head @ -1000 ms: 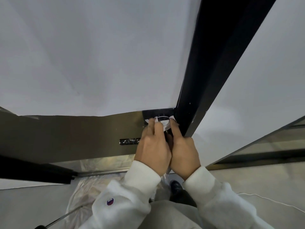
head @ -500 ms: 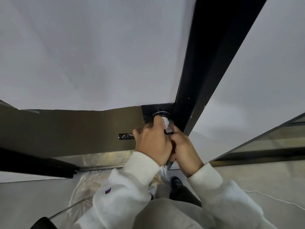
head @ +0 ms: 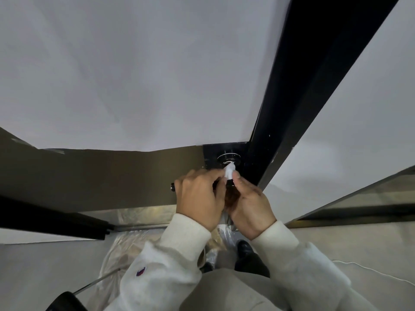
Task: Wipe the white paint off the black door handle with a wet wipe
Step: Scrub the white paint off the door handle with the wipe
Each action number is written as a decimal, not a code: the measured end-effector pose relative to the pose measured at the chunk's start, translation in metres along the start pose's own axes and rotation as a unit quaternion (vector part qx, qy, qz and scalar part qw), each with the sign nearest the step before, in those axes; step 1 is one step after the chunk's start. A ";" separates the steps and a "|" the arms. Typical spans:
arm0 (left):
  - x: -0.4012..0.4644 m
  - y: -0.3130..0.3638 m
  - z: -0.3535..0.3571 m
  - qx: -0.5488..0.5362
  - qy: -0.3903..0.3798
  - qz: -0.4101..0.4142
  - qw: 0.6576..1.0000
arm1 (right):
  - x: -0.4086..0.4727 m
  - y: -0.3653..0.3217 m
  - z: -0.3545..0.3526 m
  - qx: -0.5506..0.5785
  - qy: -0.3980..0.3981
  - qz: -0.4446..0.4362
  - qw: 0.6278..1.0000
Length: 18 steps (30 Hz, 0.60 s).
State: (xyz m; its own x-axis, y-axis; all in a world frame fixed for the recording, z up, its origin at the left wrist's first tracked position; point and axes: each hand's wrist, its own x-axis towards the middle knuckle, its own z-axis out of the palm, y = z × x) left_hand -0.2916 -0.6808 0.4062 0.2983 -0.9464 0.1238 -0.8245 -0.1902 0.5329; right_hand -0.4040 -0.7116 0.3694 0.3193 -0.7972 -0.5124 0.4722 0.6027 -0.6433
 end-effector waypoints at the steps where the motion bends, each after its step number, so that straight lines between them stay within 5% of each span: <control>1: 0.000 -0.001 -0.002 0.003 0.004 0.002 1.000 | -0.002 -0.002 0.000 -0.073 0.022 -0.061 0.995; 2: 0.001 -0.003 -0.003 0.008 0.008 0.004 1.000 | -0.005 -0.005 -0.002 -0.198 0.051 -0.132 0.970; 4: 0.000 -0.008 -0.006 0.022 0.013 0.007 1.000 | -0.012 -0.011 -0.007 -0.431 0.117 -0.256 0.857; 6: 0.000 -0.013 -0.009 0.035 0.010 0.015 0.999 | -0.015 -0.014 -0.001 -0.486 0.141 -0.300 0.808; 9: -0.002 -0.015 -0.014 0.049 -0.018 0.038 0.998 | 0.000 -0.011 0.011 -0.427 0.140 -0.240 0.861; 12: -0.002 -0.016 -0.015 0.041 -0.024 0.044 0.998 | 0.017 -0.015 0.028 -0.158 0.163 -0.076 0.971; 18: -0.002 -0.016 -0.014 0.029 -0.019 0.048 0.998 | 0.018 -0.009 0.031 0.098 0.076 0.100 0.987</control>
State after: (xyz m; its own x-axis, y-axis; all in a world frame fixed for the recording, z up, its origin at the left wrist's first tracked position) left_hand -0.2721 -0.6723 0.4090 0.1985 -0.9700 0.1403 -0.8755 -0.1111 0.4702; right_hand -0.3769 -0.7327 0.3837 0.3022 -0.6392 -0.7072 0.5663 0.7172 -0.4062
